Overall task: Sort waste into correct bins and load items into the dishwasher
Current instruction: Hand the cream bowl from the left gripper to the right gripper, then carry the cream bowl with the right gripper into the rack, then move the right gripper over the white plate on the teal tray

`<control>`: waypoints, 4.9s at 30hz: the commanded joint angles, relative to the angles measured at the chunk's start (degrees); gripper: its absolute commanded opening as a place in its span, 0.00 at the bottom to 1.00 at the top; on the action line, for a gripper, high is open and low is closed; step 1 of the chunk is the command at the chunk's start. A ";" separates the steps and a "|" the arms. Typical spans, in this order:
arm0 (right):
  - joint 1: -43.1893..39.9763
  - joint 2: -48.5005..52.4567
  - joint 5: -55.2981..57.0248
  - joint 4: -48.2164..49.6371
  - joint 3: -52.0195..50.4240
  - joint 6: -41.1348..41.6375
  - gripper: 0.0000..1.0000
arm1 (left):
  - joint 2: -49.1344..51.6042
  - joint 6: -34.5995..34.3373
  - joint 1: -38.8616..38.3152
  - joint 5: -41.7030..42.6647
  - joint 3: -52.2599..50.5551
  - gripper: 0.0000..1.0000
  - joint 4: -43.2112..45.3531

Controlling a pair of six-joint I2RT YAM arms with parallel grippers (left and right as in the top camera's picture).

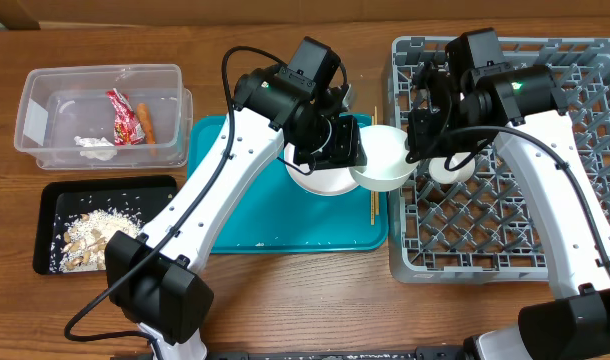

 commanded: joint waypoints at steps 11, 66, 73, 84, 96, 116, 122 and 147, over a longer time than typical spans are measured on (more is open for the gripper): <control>-1.38 -0.17 38.86 7.23 0.24 6.45 0.04 | -0.96 0.46 0.02 -2.64 1.11 1.00 5.66; -11.30 22.53 61.51 20.59 0.24 -12.33 0.40 | -0.96 0.46 0.02 -12.50 1.11 1.00 5.66; -9.79 22.53 59.52 20.74 0.24 -12.28 0.75 | -0.96 0.46 0.02 -12.50 1.11 1.00 5.66; -9.53 19.23 57.64 20.83 0.48 -12.00 0.87 | -0.96 0.46 0.02 -12.50 1.11 1.00 5.66; -9.53 5.66 24.96 16.41 0.52 -4.02 0.98 | -0.96 0.46 0.02 -12.50 1.11 1.00 5.66; -6.67 4.94 -17.18 7.15 0.50 -4.26 0.93 | -1.36 -0.33 20.55 -16.33 1.20 1.00 -5.62; 0.96 6.49 -16.52 10.73 0.35 -2.54 0.88 | -1.36 4.42 31.39 -16.52 1.20 1.00 -7.74; 16.74 21.27 17.16 27.34 0.35 -5.01 0.84 | -1.36 5.25 49.13 -16.50 1.18 1.00 -11.50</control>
